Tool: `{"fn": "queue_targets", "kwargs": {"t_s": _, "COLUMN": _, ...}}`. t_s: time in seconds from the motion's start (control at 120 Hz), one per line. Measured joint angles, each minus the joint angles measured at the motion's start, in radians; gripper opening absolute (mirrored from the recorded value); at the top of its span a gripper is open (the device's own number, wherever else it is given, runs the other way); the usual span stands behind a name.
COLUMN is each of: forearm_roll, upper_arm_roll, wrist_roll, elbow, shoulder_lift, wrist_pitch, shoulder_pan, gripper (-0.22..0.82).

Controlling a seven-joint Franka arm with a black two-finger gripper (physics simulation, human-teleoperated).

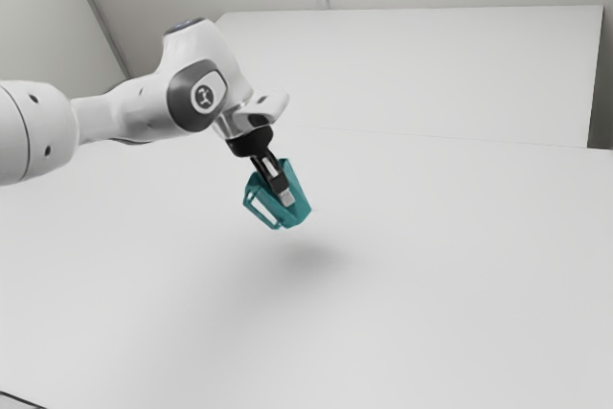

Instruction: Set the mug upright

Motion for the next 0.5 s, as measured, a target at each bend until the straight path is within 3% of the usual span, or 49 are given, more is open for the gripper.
{"fn": "queue_targets", "kwargs": {"t_s": 0.5, "forearm_roll": 0.33, "upper_arm_roll": 0.017, "wrist_roll": -0.193, "elbow": 0.028, "shoulder_lift": -0.006, "wrist_pitch": -0.076, "shoulder_pan": 0.013, "gripper": -0.16}}
